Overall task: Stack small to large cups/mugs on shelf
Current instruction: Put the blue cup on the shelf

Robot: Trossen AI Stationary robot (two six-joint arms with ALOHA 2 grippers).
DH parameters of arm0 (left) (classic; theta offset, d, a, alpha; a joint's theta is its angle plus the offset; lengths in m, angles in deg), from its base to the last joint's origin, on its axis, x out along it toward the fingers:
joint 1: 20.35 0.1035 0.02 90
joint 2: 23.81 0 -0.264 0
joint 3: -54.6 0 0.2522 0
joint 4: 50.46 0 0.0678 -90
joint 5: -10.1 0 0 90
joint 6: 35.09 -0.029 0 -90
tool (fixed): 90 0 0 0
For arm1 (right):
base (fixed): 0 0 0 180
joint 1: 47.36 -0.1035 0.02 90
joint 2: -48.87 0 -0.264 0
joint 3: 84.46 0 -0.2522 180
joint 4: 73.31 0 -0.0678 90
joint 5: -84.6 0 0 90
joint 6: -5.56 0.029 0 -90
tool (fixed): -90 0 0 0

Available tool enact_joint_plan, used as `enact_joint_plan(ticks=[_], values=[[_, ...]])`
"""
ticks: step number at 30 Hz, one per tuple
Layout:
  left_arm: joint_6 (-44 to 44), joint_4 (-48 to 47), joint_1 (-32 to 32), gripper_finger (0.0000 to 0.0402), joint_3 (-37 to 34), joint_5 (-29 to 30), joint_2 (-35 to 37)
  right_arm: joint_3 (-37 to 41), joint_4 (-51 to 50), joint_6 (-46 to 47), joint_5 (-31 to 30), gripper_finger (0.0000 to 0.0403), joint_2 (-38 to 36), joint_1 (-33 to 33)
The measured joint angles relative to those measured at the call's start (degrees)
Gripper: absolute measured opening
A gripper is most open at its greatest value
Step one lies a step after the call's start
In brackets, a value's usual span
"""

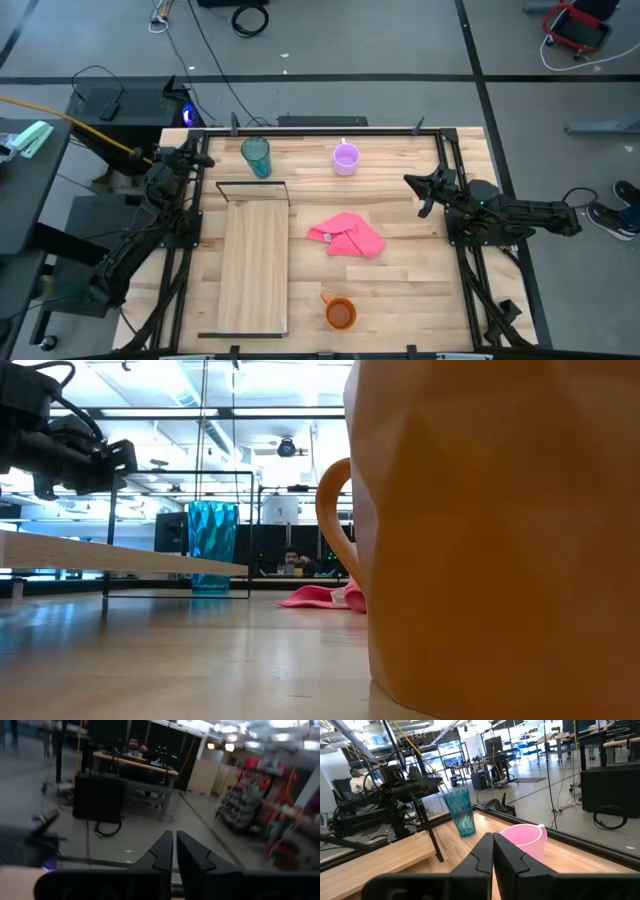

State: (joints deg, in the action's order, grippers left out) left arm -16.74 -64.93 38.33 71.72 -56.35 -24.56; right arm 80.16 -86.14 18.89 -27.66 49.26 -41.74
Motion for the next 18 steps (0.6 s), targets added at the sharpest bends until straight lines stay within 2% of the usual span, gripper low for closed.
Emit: enact_joint_plan(ticks=[4, 10, 15, 18], values=[[15.1, 0.2, 0.0, 0.0038, 0.1, 0.0, 0.0, 0.0, 0.0, -4.2, 0.0, 0.0016, 0.0, 0.0], [36.6, 0.3, 0.0, 0.0033, 0.2, 0.0, 0.0, 0.0, 0.0, -4.3, 0.0, 0.0016, 0.0, 0.0], [45.6, 0.4, 0.0, 0.0026, 0.2, 0.0, 0.0, 0.0, 0.0, -4.3, 0.0, 0.0016, 0.0, 0.0], [45.7, 0.4, 0.0, 0.0023, 0.3, 0.0, 0.0, 0.0, 0.0, -4.3, 0.0, 0.0016, 0.0, 0.0]])
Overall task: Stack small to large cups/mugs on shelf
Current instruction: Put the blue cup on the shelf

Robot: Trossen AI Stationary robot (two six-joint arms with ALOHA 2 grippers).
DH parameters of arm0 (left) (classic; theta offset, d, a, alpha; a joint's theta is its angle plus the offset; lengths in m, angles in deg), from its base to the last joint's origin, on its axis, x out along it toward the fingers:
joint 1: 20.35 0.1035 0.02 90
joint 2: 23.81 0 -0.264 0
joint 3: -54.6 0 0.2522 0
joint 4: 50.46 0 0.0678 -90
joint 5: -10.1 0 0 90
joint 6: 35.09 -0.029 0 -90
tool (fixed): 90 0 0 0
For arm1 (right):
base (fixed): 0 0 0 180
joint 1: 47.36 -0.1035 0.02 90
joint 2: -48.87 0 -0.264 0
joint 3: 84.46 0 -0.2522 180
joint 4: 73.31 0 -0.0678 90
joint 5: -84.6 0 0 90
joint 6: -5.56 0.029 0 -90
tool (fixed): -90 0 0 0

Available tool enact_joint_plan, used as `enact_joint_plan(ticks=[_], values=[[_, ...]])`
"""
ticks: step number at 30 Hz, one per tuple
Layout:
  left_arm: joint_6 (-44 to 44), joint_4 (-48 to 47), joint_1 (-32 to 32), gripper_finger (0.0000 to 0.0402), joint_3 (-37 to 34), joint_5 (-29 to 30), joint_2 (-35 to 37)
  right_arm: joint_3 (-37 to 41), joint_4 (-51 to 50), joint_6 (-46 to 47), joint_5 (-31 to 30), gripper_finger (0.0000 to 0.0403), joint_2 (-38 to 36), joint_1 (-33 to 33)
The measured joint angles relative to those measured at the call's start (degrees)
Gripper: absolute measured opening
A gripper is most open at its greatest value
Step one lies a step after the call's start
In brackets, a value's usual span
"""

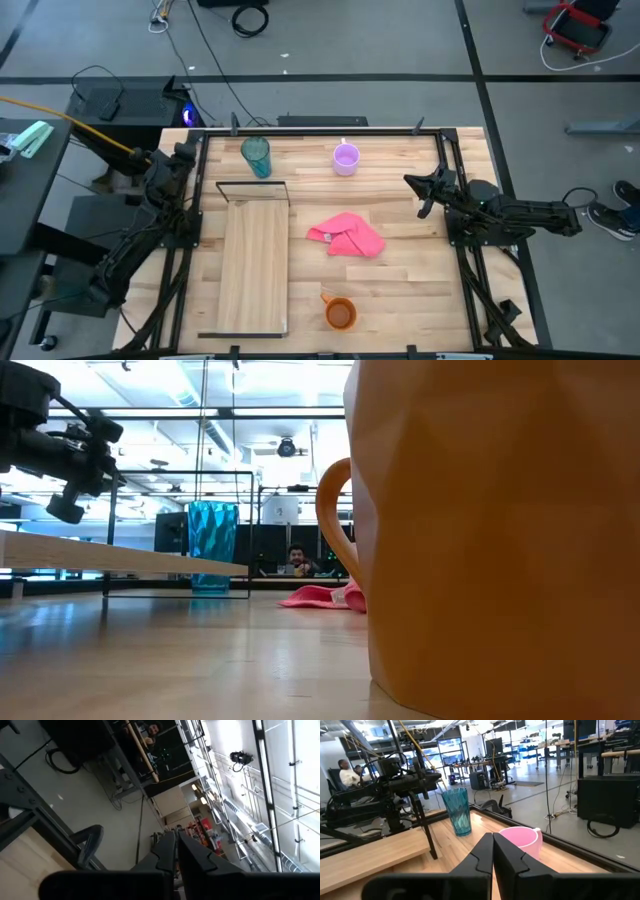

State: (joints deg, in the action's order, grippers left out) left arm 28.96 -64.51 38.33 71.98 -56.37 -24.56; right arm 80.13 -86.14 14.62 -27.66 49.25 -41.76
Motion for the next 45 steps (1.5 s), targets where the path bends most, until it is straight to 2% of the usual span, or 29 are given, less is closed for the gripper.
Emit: enact_joint_plan(ticks=[5, 11, 14, 19, 27, 33, 38, 41, 45], values=[[1.7, 2.8, 0.0, 0.0024, 0.0, 0.0, 0.0, 0.0, 0.0, 0.0, 0.0, 0.0016, 0.0, 0.0], [-4.8, 21.2, 0.0, 0.0013, 0.1, -3.7, 0.0, 0.0, 0.0, 0.3, 0.0, 0.0016, 0.0, 0.0], [-7.7, 30.3, 0.0, 0.0011, 0.1, -5.7, 0.0, 0.0, 0.0, 4.0, 0.0, 0.0016, 0.0, 0.0], [-7.0, 39.1, 0.0, 0.0020, 0.1, -6.9, 0.0, 0.0, 0.0, 10.3, 0.0, 0.0016, 0.0, 0.0], [-3.2, 40.2, 0.0, 0.0029, 0.2, -7.4, 0.0, 0.0, 0.0, 12.4, 0.0, 0.0016, 0.0, 0.0], [-8.0, 39.5, 0.0, 0.0015, 0.2, -7.6, 0.0, 0.0, 0.7, 13.1, 0.0, 0.0016, 0.0, 0.0], [-10.7, 40.5, 0.0, 0.0011, 0.7, -10.9, 0.0, 0.0, 0.9, 20.4, 0.0, 0.0016, 0.0, 0.0], [-15.0, 40.8, 0.0, 0.0014, 4.7, -13.6, -0.2, 0.0, 0.9, 20.8, 0.0, 0.0016, 0.0, 0.0], [-23.5, 39.1, 0.0, 0.0024, 14.5, -15.3, -3.7, 0.0, 0.9, 20.8, 0.0, 0.0016, 0.0, 0.0]])
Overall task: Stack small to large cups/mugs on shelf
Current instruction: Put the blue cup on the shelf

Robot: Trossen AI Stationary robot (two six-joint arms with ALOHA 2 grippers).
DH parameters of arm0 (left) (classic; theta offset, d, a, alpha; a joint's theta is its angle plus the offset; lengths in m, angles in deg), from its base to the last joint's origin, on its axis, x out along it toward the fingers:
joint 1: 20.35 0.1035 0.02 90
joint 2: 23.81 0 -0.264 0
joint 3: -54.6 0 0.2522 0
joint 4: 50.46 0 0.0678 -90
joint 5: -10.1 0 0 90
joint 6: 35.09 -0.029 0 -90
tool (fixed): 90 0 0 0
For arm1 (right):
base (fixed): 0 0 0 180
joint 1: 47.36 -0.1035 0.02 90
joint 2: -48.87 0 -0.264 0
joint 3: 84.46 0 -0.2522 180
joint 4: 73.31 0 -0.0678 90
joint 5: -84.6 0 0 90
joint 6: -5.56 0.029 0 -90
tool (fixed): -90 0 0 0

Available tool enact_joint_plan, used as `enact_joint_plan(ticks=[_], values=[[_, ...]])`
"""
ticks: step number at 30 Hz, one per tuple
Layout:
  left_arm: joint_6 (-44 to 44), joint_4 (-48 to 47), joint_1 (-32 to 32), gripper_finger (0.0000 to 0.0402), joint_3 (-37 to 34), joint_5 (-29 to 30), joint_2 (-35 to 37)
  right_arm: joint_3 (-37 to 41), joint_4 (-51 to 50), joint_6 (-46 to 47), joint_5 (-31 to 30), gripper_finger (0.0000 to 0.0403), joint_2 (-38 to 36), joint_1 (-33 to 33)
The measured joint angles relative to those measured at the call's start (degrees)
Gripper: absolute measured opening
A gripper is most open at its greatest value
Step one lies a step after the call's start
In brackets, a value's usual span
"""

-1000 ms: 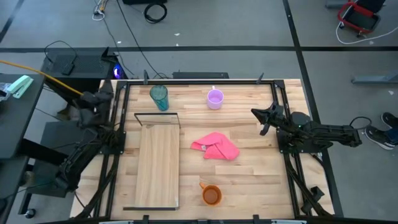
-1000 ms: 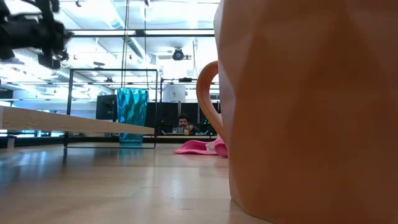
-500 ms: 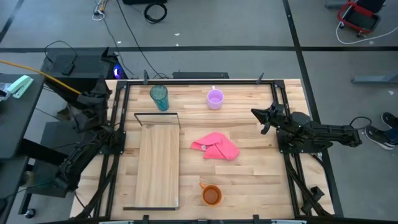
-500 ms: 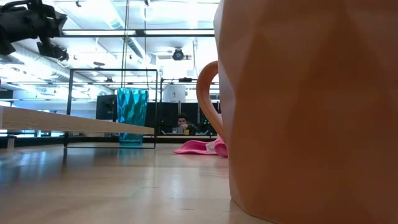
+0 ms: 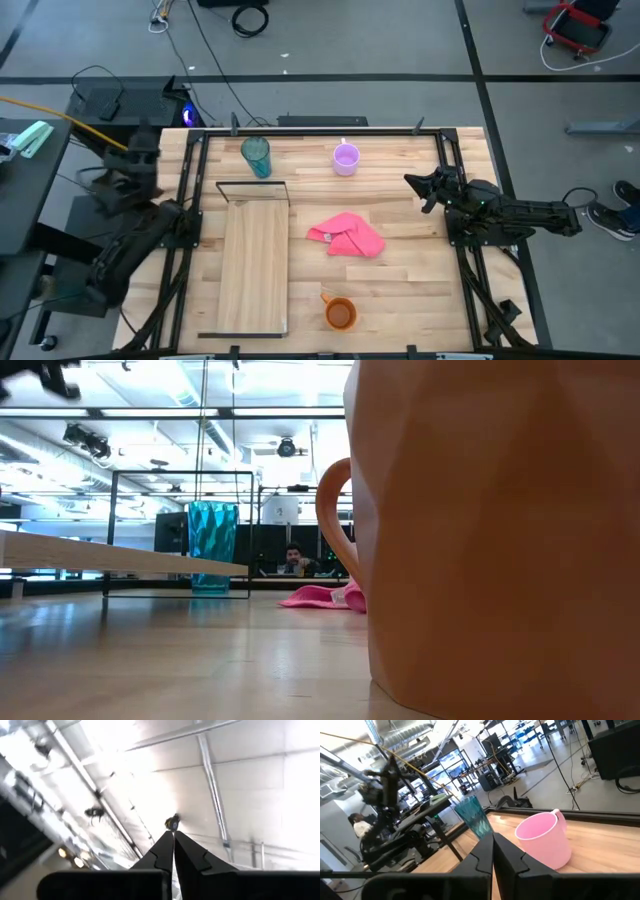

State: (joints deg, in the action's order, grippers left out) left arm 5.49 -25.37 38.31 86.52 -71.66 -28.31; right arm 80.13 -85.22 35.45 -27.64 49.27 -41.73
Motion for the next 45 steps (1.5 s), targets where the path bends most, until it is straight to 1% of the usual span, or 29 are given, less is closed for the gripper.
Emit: enact_joint_plan(ticks=[2, 5, 8, 11, 13, 15, 16, 17, 19, 20, 22, 24, 28, 29, 33, 39, 45], values=[[-4.2, -4.4, 0.0, 0.0029, 6.5, -1.6, -3.1, 0.0, 0.0, 0.0, 0.0, 0.0016, 0.0, 0.0], [-9.2, -17.4, 0.0, 0.0036, 17.3, -4.6, -9.8, 0.0, 0.0, 0.0, 0.0, 0.0016, 0.0, 0.0], [-12.5, -34.2, 0.0, 0.0040, 28.6, -7.5, -18.2, 0.0, 0.0, 0.1, 0.0, 0.0016, 0.0, 0.0], [-13.1, -55.0, 0.1, 0.0040, 39.9, -7.7, -28.2, 0.0, 0.0, 2.2, 0.0, 0.0016, 0.0, 0.0], [-16.7, -67.3, 0.1, 0.0037, 46.6, -7.4, -35.1, 0.0, 0.0, 4.2, 0.0, 0.0016, 0.0, 0.0], [-22.1, -76.5, 0.1, 0.0034, 52.6, -7.4, -41.7, 0.0, 0.0, 5.8, 0.0, 0.0016, 0.0, 0.0], [-23.8, -80.5, 0.0, 0.0033, 55.5, -6.1, -44.8, 0.0, 0.0, 6.4, 0.0, 0.0016, 0.0, 0.0], [-24.7, -85.6, -0.6, 0.0033, 58.4, -2.2, -47.0, 0.0, -0.1, 6.9, 0.3, 0.0016, 0.0, 0.0], [-25.7, -95.2, -2.1, 0.0034, 63.8, 2.3, -51.0, 0.0, -0.1, 7.9, 1.3, 0.0016, 0.0, 0.0], [-26.1, -98.3, -3.2, 0.0036, 66.2, 4.0, -52.4, 0.0, -0.1, 8.1, 2.0, 0.0016, 0.0, -0.1], [-26.0, -104.4, -5.4, 0.0040, 69.4, 5.2, -54.9, 0.0, -0.1, 8.1, 3.0, 0.0016, 0.0, -0.2], [-24.9, -106.5, -6.4, 0.0045, 71.5, 3.6, -56.6, 0.0, -0.2, 8.1, 3.5, 0.0016, 0.0, -0.2], [-25.6, -106.8, -6.5, 0.0050, 71.8, -8.7, -58.8, 0.0, -0.1, 8.1, 3.5, 0.0016, 0.0, -0.2], [-26.1, -106.9, -6.6, 0.0050, 71.5, -9.9, -59.6, 0.0, -0.1, 8.1, 3.5, 0.0016, 0.0, -0.2], [-25.9, -107.4, -7.5, 0.0051, 70.3, -10.0, -65.0, 0.0, 0.0, 8.5, 4.8, 0.0016, 0.0, -0.2], [-28.1, -107.9, -7.5, 0.0060, 70.2, -9.3, -73.8, 0.0, -0.1, 14.8, 8.5, 0.0016, 0.0, -0.2], [-28.5, -109.1, -8.2, 0.0080, 70.2, -9.4, -80.6, 0.0, -0.4, 19.3, 12.8, 0.0016, 0.0, -0.2]])
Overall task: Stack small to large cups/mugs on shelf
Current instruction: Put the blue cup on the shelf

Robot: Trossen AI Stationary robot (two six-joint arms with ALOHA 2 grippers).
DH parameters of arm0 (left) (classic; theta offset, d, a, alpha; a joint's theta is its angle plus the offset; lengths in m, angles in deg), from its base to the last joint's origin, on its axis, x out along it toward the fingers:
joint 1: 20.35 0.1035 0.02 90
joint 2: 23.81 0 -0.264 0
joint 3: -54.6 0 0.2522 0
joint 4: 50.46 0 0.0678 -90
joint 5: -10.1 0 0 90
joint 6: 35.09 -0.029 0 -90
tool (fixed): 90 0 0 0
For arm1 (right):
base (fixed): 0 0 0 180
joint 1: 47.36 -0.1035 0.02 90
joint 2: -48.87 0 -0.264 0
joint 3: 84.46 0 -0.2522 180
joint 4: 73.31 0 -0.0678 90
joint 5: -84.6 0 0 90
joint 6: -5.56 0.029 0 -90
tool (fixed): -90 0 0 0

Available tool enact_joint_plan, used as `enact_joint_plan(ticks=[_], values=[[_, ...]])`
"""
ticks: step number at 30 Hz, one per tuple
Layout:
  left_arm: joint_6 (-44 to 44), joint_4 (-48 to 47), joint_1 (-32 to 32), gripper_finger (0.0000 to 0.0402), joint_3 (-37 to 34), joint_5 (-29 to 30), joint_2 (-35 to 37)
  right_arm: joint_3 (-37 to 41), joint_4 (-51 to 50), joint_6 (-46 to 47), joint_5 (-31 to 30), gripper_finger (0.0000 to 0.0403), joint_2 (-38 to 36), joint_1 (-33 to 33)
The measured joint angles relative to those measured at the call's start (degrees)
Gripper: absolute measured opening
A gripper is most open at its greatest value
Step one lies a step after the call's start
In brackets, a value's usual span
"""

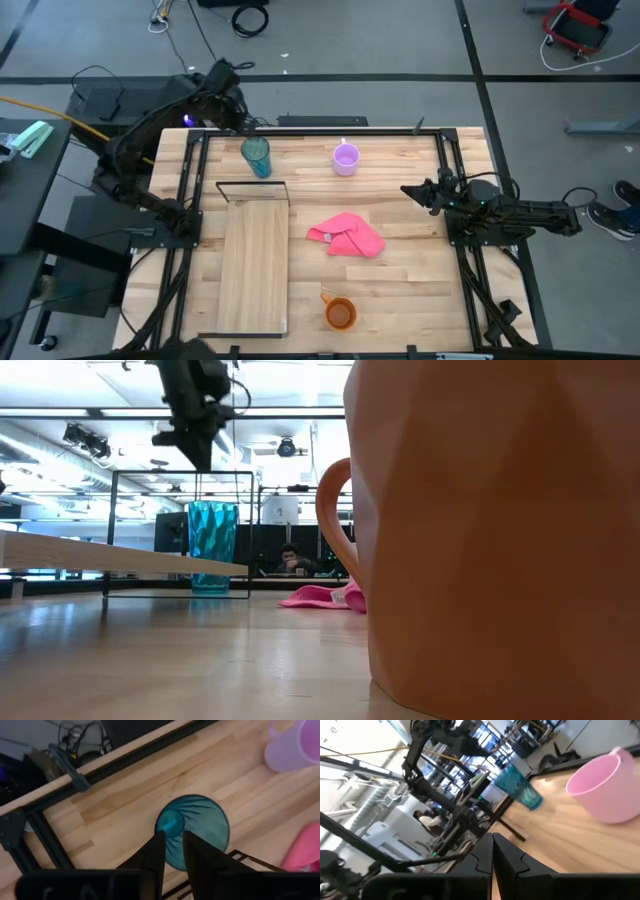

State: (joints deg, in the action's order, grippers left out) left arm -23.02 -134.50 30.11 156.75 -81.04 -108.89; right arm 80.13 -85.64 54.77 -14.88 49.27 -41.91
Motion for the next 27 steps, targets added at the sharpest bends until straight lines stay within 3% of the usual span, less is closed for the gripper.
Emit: enact_joint_plan(ticks=[11, 27], values=[[1.4, -5.8, -0.3, 0.0133, 0.0, 0.1, -7.0, 0.0, -2.0, 1.1, 0.6, 0.0016, 0.3, 0.0], [4.2, -4.5, -1.0, 0.0178, -1.0, 2.5, -7.5, 0.0, -1.9, 0.1, 0.6, 0.0016, 0.3, 0.0]])
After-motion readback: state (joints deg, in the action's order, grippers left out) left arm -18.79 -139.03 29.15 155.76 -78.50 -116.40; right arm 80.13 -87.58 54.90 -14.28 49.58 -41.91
